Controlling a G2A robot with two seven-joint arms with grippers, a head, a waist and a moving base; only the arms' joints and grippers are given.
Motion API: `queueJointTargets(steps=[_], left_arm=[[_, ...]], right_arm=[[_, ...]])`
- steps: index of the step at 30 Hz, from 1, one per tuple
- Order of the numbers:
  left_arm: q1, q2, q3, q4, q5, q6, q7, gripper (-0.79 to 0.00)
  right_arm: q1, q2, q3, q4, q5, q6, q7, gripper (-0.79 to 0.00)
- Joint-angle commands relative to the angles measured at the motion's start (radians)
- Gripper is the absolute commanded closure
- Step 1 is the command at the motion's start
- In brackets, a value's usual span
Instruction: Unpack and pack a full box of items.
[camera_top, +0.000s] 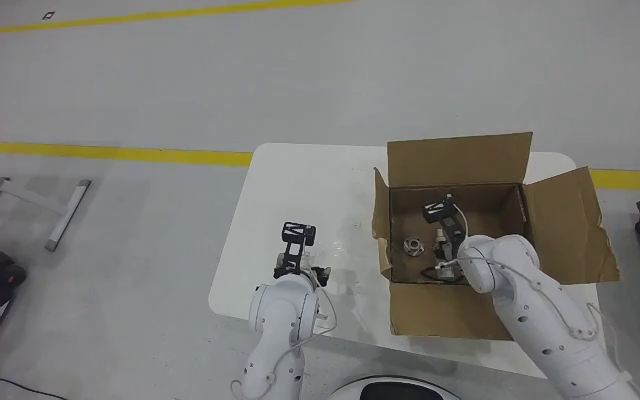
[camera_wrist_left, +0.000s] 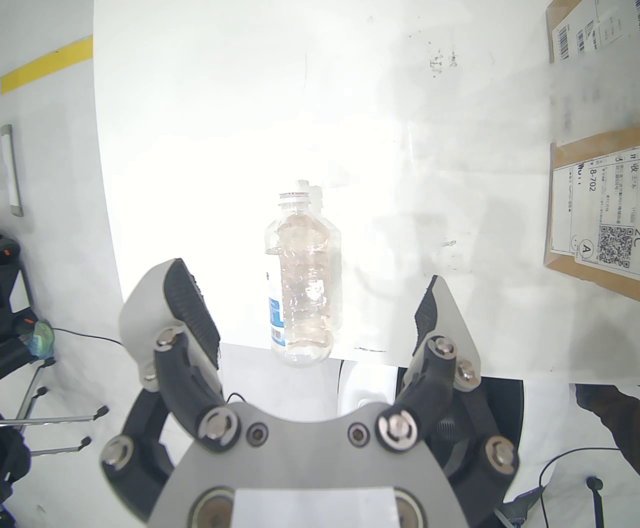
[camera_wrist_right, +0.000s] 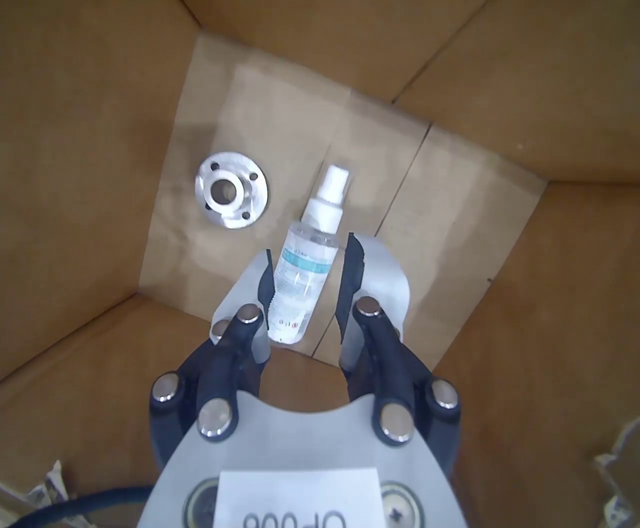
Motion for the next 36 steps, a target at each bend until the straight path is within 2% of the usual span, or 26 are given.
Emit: queueJointTargets(steps=[1,8,9,11,19,24,36], left_arm=[[0.0,0.0,0.0,0.0,0.0,0.0,0.0,-0.785],[0.0,0.0,0.0,0.0,0.0,0.0,0.0,-0.785],[0.0,0.0,0.0,0.0,0.0,0.0,0.0,-0.785],[0.0,0.0,0.0,0.0,0.0,0.0,0.0,-0.785],[0.0,0.0,0.0,0.0,0.0,0.0,0.0,-0.785],[0.0,0.0,0.0,0.0,0.0,0.0,0.0,-0.785],[0.0,0.0,0.0,0.0,0.0,0.0,0.0,-0.785]], right_arm=[[0.0,-0.002,-0.002,0.018,0.005,0.002,0.003,-0.36],[0.018,-0.008,-0.015,0.067,0.007,0.01,-0.006,-0.385],[0.021,-0.009,-0.019,0.074,0.001,0.01,-0.004,-0.446],[0.027,-0.011,-0.025,0.084,-0.001,0.014,-0.004,-0.431],[0.047,-0.02,-0.047,0.14,0.002,0.019,-0.007,-0.514],[0.059,-0.025,-0.056,0.17,0.006,0.018,-0.013,-0.514],[0.084,-0.036,-0.08,0.217,-0.005,0.016,-0.013,-0.449]])
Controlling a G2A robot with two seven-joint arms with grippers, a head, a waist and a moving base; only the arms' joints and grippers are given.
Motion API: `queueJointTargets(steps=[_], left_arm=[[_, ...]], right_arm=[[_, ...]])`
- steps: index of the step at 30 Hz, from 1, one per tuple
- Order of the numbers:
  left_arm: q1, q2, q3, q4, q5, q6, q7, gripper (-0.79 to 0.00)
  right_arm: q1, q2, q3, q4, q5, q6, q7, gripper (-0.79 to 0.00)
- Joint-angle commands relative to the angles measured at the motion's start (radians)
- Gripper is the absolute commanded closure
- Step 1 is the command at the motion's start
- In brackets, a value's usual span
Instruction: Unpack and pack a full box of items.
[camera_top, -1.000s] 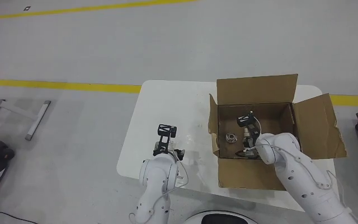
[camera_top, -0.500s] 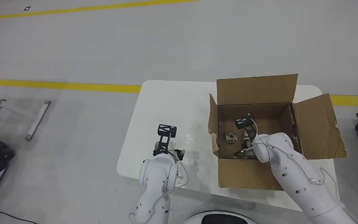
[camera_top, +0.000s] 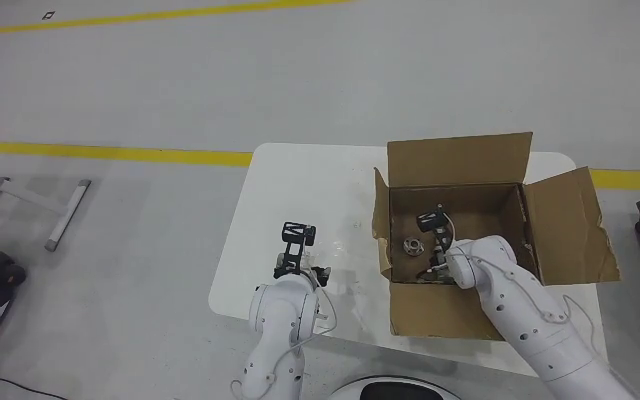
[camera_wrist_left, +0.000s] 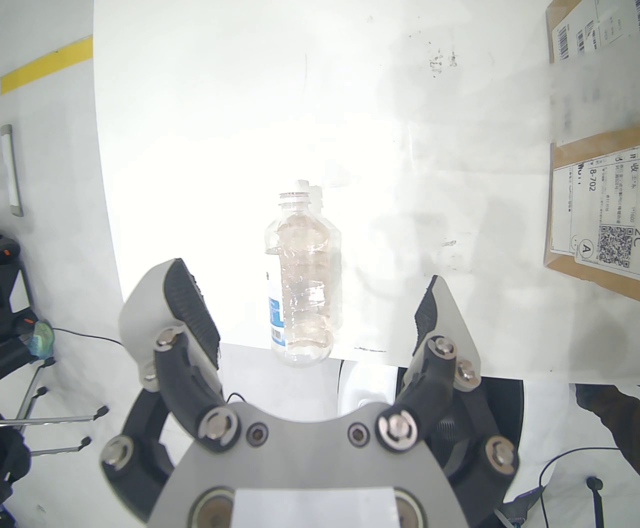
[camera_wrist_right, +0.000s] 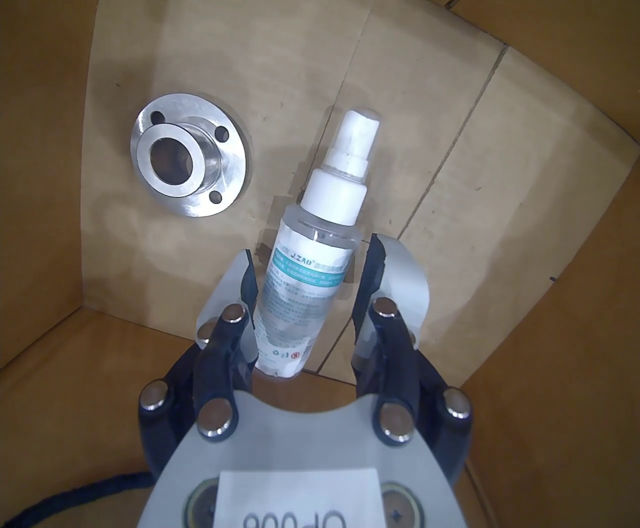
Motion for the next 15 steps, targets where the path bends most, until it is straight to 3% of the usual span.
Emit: queueJointTargets(steps=[1,6,8,10,15], left_arm=[[0.0,0.0,0.0,0.0,0.0,0.0,0.0,-0.785],[0.0,0.0,0.0,0.0,0.0,0.0,0.0,-0.785],[0.0,0.0,0.0,0.0,0.0,0.0,0.0,-0.785],[0.0,0.0,0.0,0.0,0.0,0.0,0.0,-0.785],[0.0,0.0,0.0,0.0,0.0,0.0,0.0,-0.785]], right_arm=[[0.003,-0.002,-0.003,0.006,0.0,0.0,0.0,-0.428],[0.01,-0.005,-0.006,0.016,0.0,-0.001,-0.001,-0.305],[0.013,-0.007,-0.005,0.015,-0.001,0.001,-0.003,-0.108],[0.013,-0.007,-0.001,0.011,-0.003,0.0,-0.004,0.0],[0.002,-0.004,0.026,-0.03,0.007,-0.004,-0.014,0.0]])
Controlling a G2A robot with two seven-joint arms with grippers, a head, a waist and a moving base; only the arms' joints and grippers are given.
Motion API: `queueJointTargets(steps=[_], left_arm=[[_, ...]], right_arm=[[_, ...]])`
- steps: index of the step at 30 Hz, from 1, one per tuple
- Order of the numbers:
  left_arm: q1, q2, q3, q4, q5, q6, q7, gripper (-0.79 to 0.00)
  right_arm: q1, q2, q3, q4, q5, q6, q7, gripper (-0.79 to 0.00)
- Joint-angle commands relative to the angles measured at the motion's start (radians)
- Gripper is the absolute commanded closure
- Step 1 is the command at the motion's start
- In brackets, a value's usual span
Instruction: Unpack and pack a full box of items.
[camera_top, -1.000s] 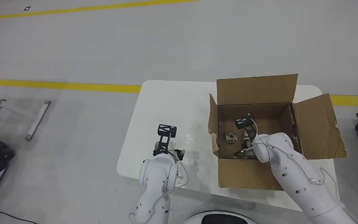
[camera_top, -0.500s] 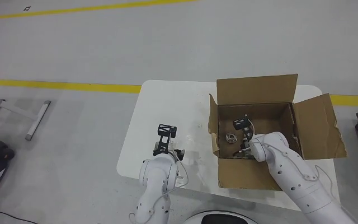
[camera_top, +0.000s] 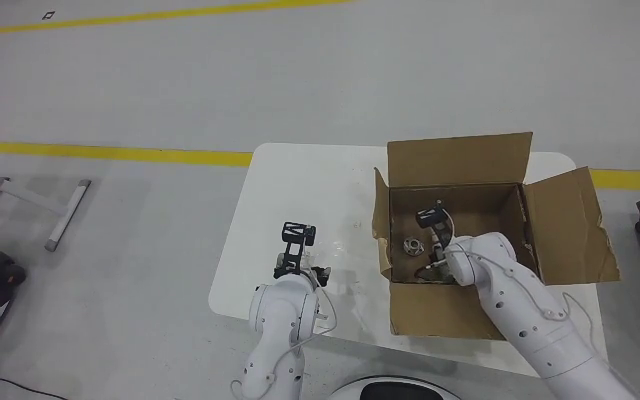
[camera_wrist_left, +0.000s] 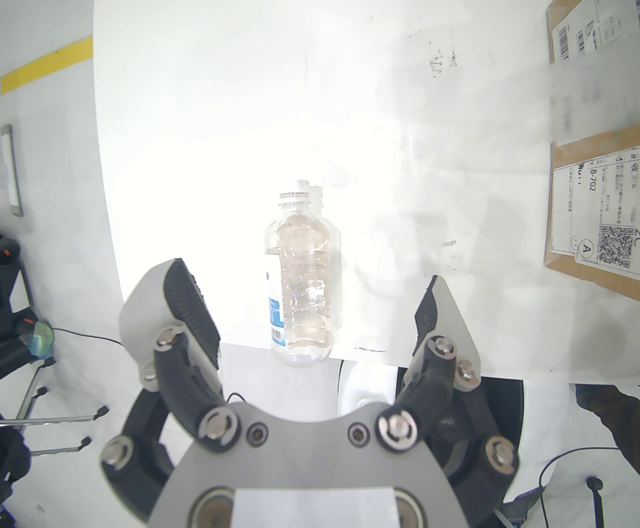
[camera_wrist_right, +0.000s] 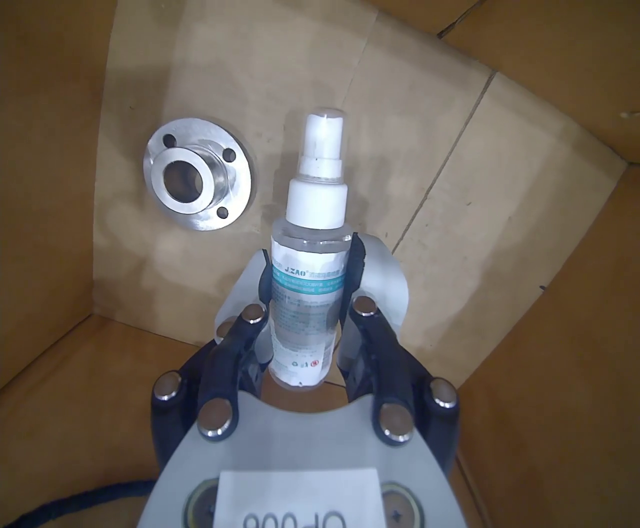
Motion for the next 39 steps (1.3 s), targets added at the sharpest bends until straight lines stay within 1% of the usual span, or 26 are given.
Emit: queueJointTargets(steps=[1,4,9,15,18,19,20,21,32,34,36,39], left_arm=[[0.0,0.0,0.0,0.0,0.0,0.0,0.0,-0.785],[0.0,0.0,0.0,0.0,0.0,0.0,0.0,-0.785],[0.0,0.0,0.0,0.0,0.0,0.0,0.0,-0.785],[0.0,0.0,0.0,0.0,0.0,0.0,0.0,-0.785],[0.0,0.0,0.0,0.0,0.0,0.0,0.0,-0.785],[0.0,0.0,0.0,0.0,0.0,0.0,0.0,-0.785],[0.0,0.0,0.0,0.0,0.0,0.0,0.0,-0.785],[0.0,0.0,0.0,0.0,0.0,0.0,0.0,-0.785],[0.0,0.0,0.0,0.0,0.0,0.0,0.0,-0.785],[0.0,0.0,0.0,0.0,0.0,0.0,0.0,-0.785],[0.0,0.0,0.0,0.0,0.0,0.0,0.0,-0.785],[0.0,0.0,0.0,0.0,0.0,0.0,0.0,-0.785]], right_arm=[[-0.006,0.002,0.018,-0.021,0.01,0.001,-0.003,0.0],[-0.019,0.006,0.054,-0.077,0.026,0.0,-0.014,0.0],[-0.068,0.019,0.169,-0.222,0.113,-0.017,-0.071,0.0],[-0.175,0.032,0.359,-0.419,0.325,-0.081,-0.216,0.0],[-0.229,0.038,0.42,-0.489,0.368,-0.111,-0.268,0.0],[-0.245,0.039,0.434,-0.496,0.368,-0.103,-0.274,0.0],[-0.254,0.04,0.443,-0.498,0.348,-0.061,-0.266,0.0],[-0.256,0.04,0.44,-0.502,0.337,-0.056,-0.26,0.0],[-0.256,0.04,0.44,-0.502,0.337,-0.056,-0.26,0.0],[-0.263,0.041,0.446,-0.515,0.329,-0.069,-0.308,0.0],[-0.266,0.044,0.476,-0.541,0.318,-0.075,-0.348,0.0],[-0.267,0.052,0.556,-0.604,0.303,-0.076,-0.38,0.0]])
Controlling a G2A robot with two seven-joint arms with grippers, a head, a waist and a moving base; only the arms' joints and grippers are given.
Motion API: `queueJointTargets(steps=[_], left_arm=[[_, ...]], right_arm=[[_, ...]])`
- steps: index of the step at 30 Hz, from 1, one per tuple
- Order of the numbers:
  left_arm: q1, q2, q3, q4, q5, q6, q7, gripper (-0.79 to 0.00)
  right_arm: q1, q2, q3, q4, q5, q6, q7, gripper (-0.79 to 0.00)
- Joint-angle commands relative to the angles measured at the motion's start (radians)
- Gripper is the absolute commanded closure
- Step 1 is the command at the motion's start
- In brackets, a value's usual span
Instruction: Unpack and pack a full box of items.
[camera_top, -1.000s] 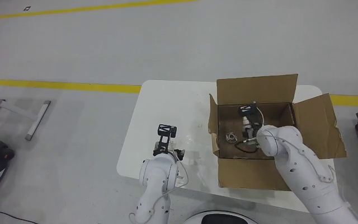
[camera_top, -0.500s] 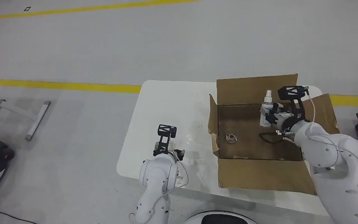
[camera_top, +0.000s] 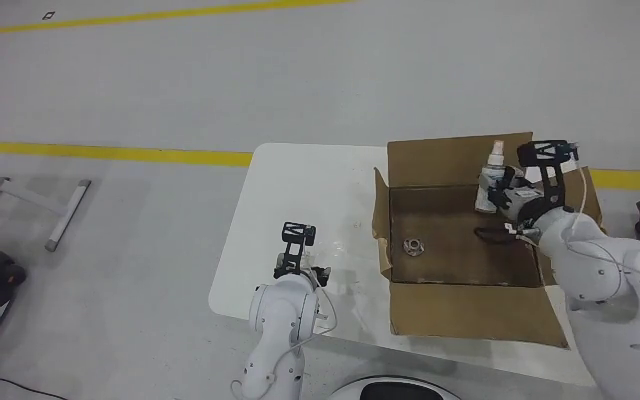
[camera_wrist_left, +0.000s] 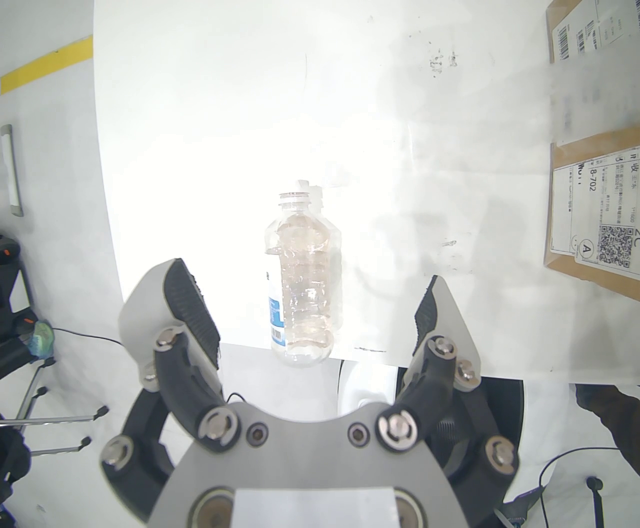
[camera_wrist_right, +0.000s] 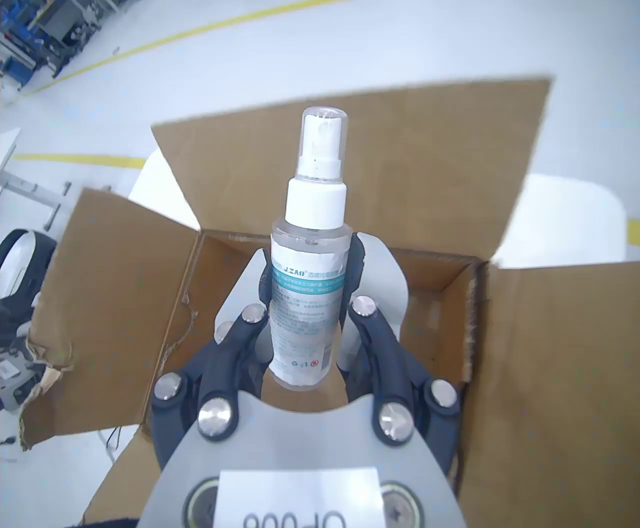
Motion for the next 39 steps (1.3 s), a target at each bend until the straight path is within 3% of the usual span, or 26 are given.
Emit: queueJointTargets(steps=[1,11,18,31,39], left_arm=[[0.0,0.0,0.0,0.0,0.0,0.0,0.0,-0.785],[0.0,0.0,0.0,0.0,0.0,0.0,0.0,-0.785],[0.0,0.0,0.0,0.0,0.0,0.0,0.0,-0.785],[0.0,0.0,0.0,0.0,0.0,0.0,0.0,-0.785],[0.0,0.0,0.0,0.0,0.0,0.0,0.0,-0.785]], right_arm=[[0.0,0.006,0.073,-0.05,-0.006,0.0,-0.017,0.0],[-0.101,0.025,0.406,-0.148,0.048,-0.029,-0.003,0.0],[-0.238,0.027,0.533,-0.119,0.01,-0.026,0.034,0.0],[-0.544,0.011,0.526,-0.103,-0.056,-0.093,0.125,0.0],[-0.617,0.005,0.429,-0.049,-0.098,-0.138,0.113,0.0]])
